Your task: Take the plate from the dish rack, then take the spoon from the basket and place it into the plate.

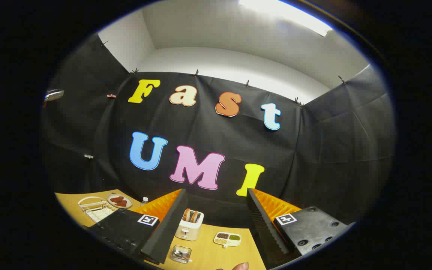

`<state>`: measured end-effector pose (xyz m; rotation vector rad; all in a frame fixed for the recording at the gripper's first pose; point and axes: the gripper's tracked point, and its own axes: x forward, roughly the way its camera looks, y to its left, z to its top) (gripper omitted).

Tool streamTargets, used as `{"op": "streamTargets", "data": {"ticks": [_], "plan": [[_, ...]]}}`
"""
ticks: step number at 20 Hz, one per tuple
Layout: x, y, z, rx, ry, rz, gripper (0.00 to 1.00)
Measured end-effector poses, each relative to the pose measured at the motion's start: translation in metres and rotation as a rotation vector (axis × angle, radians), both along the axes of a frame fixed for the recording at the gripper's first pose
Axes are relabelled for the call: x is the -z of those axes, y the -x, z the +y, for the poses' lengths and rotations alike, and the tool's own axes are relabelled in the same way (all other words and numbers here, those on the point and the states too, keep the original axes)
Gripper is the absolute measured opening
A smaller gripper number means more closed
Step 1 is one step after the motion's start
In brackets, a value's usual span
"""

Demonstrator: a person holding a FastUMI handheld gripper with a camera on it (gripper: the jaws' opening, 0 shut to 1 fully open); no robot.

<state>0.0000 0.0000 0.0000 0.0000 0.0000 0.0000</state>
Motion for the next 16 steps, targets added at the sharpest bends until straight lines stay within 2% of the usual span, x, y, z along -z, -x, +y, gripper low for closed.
{"op": "streamTargets", "data": {"ticks": [4,12,16], "plan": [[-0.021,0.012,0.014,-0.015,0.025,-0.042,0.97],[-0.089,0.008,0.085,-0.134,0.064,-0.093,0.97],[-0.088,-0.003,0.118,-0.2,-0.005,0.004,0.97]]}}
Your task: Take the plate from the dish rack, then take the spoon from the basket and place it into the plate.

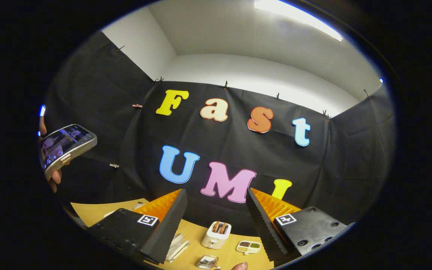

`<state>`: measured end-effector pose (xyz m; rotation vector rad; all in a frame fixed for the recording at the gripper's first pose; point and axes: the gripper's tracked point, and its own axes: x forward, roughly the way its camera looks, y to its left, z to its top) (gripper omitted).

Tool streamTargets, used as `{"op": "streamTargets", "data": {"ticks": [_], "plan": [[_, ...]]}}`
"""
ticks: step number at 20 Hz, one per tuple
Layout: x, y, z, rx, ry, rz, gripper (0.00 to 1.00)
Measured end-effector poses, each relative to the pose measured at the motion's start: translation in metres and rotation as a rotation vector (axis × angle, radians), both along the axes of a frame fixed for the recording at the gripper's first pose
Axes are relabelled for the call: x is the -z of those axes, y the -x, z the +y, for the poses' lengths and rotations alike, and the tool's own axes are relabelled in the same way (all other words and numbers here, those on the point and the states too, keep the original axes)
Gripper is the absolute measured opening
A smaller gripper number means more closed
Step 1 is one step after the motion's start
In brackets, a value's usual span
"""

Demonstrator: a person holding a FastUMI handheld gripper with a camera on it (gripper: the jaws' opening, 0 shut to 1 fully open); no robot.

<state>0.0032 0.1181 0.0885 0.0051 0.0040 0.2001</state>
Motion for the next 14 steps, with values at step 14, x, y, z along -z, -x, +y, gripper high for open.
{"op": "streamTargets", "data": {"ticks": [14], "plan": [[0.205,-0.044,0.067,-0.095,-0.06,0.516,0.98]]}}
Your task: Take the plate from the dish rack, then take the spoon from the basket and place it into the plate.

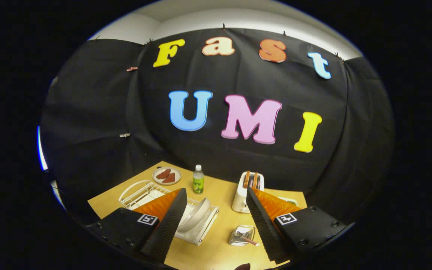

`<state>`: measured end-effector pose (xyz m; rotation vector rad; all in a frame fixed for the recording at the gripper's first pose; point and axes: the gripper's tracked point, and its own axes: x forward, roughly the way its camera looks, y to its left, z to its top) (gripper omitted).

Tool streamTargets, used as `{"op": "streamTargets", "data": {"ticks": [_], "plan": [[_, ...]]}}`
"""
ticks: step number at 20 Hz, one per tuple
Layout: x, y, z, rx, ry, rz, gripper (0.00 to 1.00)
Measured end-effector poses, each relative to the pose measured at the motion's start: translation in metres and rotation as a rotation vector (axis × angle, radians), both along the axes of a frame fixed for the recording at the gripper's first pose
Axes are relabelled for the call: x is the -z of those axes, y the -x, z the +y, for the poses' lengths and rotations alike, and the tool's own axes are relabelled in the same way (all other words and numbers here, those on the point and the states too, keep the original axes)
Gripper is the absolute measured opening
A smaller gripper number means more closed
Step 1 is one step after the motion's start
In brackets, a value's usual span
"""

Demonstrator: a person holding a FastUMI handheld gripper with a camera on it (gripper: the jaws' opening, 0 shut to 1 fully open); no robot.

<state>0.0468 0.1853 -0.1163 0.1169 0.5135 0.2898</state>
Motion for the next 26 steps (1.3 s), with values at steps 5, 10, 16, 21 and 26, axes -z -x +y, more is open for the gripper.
{"op": "streamTargets", "data": {"ticks": [5,10,16,21,26], "plan": [[0.079,-0.026,0.048,-0.016,-0.009,0.195,0.98],[0.163,-0.04,0.085,0.024,-0.005,0.432,0.98],[0.243,-0.035,0.107,0.04,0.087,0.599,0.77],[0.262,-0.036,0.097,0.131,0.172,0.669,0.42],[0.242,-0.062,0.087,0.171,0.207,0.605,0.33]]}}
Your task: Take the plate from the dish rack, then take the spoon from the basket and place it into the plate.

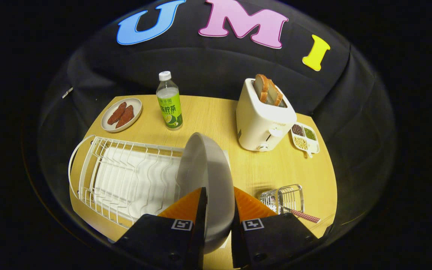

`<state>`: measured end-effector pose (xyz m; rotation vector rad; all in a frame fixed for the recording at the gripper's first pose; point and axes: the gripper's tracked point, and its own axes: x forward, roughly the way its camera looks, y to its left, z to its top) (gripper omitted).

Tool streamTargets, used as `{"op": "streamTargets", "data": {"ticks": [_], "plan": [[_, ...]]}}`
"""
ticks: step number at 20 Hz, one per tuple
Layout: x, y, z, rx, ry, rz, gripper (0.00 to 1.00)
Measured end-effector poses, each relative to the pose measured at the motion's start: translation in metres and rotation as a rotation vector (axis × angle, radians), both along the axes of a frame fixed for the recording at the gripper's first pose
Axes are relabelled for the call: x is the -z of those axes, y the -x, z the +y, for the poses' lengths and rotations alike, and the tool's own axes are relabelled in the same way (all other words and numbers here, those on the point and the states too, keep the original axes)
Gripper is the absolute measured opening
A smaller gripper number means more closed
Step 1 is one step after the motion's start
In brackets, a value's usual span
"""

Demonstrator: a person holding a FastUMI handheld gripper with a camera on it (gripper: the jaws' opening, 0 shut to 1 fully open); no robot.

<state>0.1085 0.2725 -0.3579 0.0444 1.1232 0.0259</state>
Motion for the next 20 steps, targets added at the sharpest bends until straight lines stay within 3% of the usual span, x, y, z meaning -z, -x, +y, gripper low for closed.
{"op": "streamTargets", "data": {"ticks": [4,8,13,20], "plan": [[-0.022,-0.015,-0.012,0.02,0.018,-0.069,0.3],[-0.051,-0.012,-0.021,0.048,-0.109,-0.105,0.3],[-0.082,0.025,-0.048,0.058,-0.293,-0.113,0.3],[-0.087,0.1,-0.103,0.152,-0.415,-0.057,0.3]]}}
